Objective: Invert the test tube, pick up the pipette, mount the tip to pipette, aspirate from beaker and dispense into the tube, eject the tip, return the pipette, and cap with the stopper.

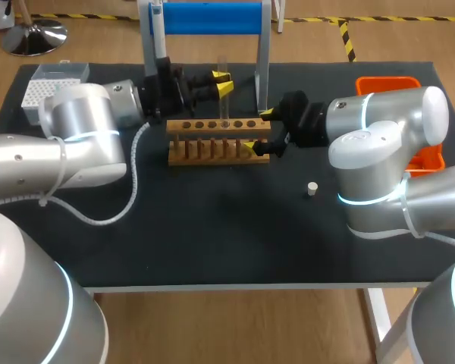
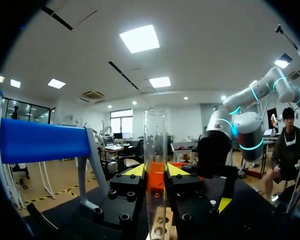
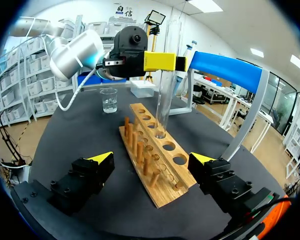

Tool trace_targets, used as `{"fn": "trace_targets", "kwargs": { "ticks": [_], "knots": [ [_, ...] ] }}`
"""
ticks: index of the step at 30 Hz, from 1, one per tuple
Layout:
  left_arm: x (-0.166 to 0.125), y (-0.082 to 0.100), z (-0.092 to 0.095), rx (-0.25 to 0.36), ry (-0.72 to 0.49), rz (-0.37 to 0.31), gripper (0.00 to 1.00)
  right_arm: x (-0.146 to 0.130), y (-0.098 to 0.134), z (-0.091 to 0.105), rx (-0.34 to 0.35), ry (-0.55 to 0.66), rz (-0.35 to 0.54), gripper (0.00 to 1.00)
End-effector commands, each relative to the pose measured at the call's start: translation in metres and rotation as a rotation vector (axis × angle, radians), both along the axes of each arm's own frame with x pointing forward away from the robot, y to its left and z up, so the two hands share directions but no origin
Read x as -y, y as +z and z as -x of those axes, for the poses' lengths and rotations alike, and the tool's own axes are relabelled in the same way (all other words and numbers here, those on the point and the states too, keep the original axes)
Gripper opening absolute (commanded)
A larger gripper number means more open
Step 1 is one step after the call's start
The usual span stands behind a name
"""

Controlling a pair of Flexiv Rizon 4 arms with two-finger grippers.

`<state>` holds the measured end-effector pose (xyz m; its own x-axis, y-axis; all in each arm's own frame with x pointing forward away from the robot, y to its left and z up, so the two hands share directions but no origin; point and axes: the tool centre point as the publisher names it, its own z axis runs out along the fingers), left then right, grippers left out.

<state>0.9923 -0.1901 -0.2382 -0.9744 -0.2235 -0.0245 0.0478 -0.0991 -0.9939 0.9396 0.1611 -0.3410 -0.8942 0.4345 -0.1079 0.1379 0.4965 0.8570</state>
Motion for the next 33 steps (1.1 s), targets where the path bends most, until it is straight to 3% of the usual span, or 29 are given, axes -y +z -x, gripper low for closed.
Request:
{"fn": "trace_targets", "kwargs": {
  "ticks": [1,15,24,33],
  "knots": [
    [0.002,-0.003,-0.003,0.002,-0.001,0.004,0.0,0.001,0.0,0.0,-0.001,0.002,-0.001,1.0],
    [0.003,-0.011,-0.004,-0.003,0.0,-0.025,0.0,0.001,0.0,0.0,-0.001,0.002,-0.001,1.0],
    [0.001,-0.016,-0.004,-0.005,-0.018,-0.154,0.0,0.001,0.0,0.0,-0.001,0.002,-0.001,1.0],
    [-0.002,-0.029,-0.005,-0.044,-0.01,-0.211,0.0,0.001,0.0,0.0,-0.001,0.002,-0.001,1.0]
  ]
}}
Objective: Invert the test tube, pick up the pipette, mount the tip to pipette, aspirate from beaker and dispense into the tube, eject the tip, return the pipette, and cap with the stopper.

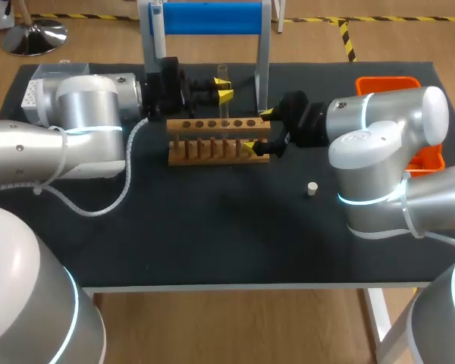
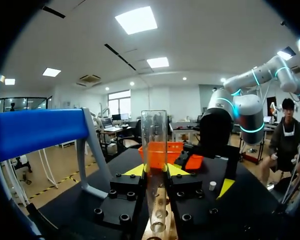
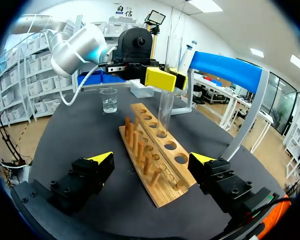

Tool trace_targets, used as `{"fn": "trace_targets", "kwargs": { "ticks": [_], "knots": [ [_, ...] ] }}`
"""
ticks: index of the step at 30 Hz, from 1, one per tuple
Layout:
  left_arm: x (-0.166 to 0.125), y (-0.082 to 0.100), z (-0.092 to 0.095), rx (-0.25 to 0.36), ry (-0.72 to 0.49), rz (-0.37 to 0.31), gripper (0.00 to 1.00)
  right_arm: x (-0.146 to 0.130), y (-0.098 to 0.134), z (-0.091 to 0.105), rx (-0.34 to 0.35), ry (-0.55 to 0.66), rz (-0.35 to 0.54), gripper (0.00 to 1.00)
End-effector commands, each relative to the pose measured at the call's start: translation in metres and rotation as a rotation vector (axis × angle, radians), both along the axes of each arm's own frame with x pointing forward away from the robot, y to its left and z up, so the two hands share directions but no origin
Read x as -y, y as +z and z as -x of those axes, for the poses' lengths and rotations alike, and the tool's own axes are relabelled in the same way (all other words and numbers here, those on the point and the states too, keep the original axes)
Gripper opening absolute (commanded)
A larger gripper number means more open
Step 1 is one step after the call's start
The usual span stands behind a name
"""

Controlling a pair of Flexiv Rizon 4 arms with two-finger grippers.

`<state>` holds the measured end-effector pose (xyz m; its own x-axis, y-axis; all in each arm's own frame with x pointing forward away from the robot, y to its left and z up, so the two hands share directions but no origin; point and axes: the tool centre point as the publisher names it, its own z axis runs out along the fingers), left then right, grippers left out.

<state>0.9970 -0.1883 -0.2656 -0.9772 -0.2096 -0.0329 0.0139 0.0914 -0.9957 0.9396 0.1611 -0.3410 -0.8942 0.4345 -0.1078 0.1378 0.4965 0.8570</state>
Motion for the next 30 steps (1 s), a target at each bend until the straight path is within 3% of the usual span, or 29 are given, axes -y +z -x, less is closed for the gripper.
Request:
{"fn": "trace_targets", "kwargs": {
  "ticks": [1,30],
  "knots": [
    [-0.001,-0.003,0.0,-0.011,-0.001,-0.019,0.0,0.001,0.0,0.0,-0.001,0.002,-0.001,1.0],
    [-0.001,-0.027,-0.006,-0.038,0.014,0.006,0.0,0.001,0.0,0.0,-0.001,0.002,-0.001,1.0]
  ]
}}
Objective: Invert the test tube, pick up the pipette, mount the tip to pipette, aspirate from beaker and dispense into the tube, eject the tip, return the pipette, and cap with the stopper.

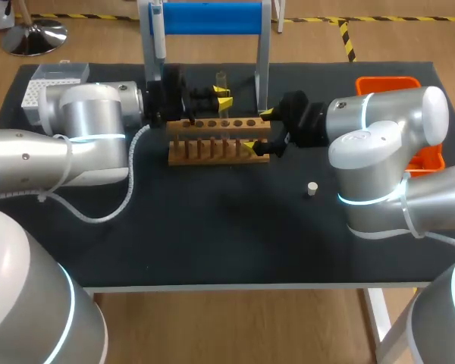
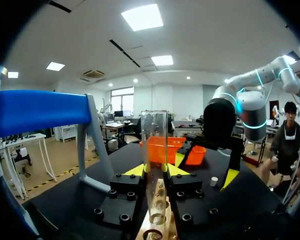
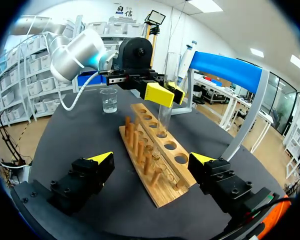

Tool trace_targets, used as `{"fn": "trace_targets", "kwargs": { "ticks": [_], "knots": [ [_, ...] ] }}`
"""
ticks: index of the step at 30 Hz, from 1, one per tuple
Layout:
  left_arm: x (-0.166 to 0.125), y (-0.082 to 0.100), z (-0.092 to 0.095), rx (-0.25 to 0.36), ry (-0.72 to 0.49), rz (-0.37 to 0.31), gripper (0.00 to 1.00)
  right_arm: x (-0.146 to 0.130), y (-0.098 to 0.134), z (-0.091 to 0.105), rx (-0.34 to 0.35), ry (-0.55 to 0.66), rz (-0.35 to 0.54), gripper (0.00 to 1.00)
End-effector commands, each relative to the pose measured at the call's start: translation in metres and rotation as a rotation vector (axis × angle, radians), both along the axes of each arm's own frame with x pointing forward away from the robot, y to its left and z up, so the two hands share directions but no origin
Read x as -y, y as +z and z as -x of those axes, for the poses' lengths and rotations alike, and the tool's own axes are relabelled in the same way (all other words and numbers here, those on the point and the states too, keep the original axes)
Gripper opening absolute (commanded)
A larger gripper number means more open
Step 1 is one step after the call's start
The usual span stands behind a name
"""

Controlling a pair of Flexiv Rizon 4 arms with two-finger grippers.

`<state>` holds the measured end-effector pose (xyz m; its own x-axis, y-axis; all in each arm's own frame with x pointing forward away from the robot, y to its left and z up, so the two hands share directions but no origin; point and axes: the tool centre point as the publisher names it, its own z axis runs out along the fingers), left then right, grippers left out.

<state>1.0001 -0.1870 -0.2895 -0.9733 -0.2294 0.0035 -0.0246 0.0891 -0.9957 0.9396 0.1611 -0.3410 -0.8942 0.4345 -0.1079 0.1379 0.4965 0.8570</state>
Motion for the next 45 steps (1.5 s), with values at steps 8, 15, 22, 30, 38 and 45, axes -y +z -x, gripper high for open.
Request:
{"fn": "trace_targets", "kwargs": {
  "ticks": [8,15,22,30,38,45],
  "knots": [
    [0.0,-0.01,-0.003,-0.008,-0.004,0.012,0.0,0.001,0.0,0.0,-0.001,0.002,-0.001,1.0],
    [-0.002,-0.014,-0.003,-0.015,0.004,0.001,0.0,0.001,0.0,0.0,-0.001,0.002,-0.001,1.0],
    [-0.004,-0.007,0.001,-0.018,0.009,-0.009,1.0,0.001,0.0,0.0,-0.001,0.002,-0.001,1.0],
    [-0.018,0.019,0.012,-0.016,0.002,-0.036,1.0,0.001,0.0,0.0,-0.001,0.002,-0.001,1.0],
    [-0.07,0.049,0.039,-0.04,0.08,-0.115,1.0,0.001,0.0,0.0,-0.001,0.002,-0.001,1.0],
    [-0.137,0.063,0.08,-0.072,0.235,-0.178,1.0,0.001,0.0,0.0,-0.001,0.002,-0.001,1.0]
  ]
}}
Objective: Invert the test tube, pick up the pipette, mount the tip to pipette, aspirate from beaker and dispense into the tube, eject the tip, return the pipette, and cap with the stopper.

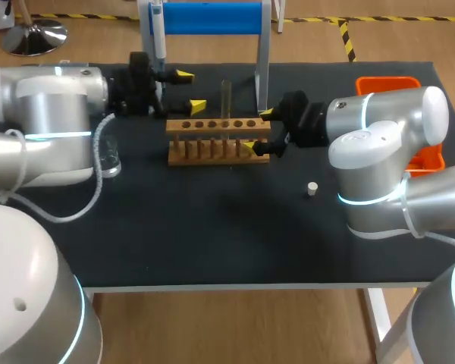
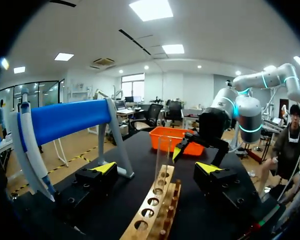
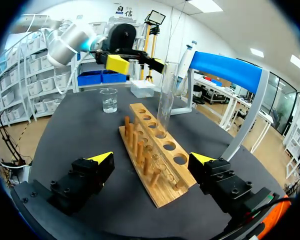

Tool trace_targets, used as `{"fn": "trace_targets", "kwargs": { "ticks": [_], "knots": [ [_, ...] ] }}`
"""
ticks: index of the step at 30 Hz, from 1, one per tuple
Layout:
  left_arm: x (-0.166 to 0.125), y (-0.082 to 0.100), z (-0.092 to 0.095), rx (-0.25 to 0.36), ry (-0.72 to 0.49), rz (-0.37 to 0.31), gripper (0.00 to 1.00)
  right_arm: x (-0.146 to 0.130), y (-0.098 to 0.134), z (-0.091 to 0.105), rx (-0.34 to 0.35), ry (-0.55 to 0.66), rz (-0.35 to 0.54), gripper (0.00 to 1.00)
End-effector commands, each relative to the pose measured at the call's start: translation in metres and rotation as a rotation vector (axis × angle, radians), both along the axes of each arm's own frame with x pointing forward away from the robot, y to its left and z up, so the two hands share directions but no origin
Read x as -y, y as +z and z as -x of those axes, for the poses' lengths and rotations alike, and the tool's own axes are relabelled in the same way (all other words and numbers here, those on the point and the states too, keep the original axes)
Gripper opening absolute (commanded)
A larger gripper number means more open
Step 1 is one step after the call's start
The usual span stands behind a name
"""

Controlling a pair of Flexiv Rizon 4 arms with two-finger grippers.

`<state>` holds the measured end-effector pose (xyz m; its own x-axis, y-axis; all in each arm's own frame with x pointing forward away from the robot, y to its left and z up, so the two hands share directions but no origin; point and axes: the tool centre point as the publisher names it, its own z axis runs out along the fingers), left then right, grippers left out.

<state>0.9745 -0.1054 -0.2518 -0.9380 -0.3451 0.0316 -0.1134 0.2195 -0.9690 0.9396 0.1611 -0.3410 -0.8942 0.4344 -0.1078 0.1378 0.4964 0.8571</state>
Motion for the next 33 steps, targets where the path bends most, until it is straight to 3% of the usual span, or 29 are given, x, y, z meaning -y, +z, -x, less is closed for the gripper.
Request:
{"fn": "trace_targets", "kwargs": {
  "ticks": [1,26,33],
  "knots": [
    [-0.065,0.028,0.063,0.003,0.137,-0.041,1.0,0.001,0.0,0.0,-0.001,0.002,-0.001,1.0],
    [-0.065,0.028,0.063,0.003,0.137,-0.041,1.0,0.001,0.0,0.0,-0.001,0.002,-0.001,1.0],
    [-0.168,0.014,0.056,-0.066,0.432,-0.153,1.0,0.001,0.0,0.0,-0.001,0.002,-0.001,1.0]
  ]
}}
